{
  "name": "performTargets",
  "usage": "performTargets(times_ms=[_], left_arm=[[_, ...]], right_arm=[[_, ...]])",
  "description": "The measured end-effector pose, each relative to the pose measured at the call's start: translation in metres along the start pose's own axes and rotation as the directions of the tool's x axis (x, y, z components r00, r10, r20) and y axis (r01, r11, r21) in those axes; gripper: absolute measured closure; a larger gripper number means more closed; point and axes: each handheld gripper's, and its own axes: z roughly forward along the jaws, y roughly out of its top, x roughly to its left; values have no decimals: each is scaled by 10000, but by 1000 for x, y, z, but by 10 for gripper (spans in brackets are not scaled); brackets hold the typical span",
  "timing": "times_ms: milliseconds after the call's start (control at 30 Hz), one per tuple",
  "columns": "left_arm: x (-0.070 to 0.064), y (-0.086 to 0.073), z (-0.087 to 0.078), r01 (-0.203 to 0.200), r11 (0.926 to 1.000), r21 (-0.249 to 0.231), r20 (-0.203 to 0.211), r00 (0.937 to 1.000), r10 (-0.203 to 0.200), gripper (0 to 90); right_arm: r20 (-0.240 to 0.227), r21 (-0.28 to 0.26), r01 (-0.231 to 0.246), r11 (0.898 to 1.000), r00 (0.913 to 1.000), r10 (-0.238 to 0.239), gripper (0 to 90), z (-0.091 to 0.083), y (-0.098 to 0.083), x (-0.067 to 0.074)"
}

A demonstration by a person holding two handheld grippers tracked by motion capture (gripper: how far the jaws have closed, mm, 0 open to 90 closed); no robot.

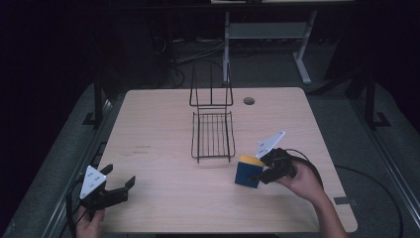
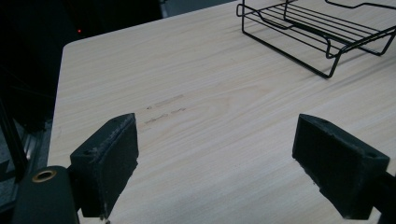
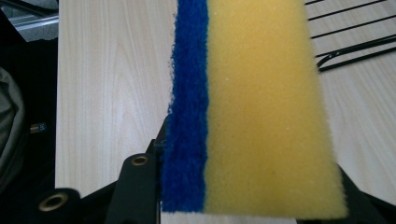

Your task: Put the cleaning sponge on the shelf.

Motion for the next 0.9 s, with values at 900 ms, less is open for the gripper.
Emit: performTargets(times_ms=[900], left_arm=[[0, 0, 1, 27, 10000, -24, 20, 10000, -27, 139]], right_arm=[[-276, 32, 464, 9989, 9985, -463, 568, 4, 38, -21]])
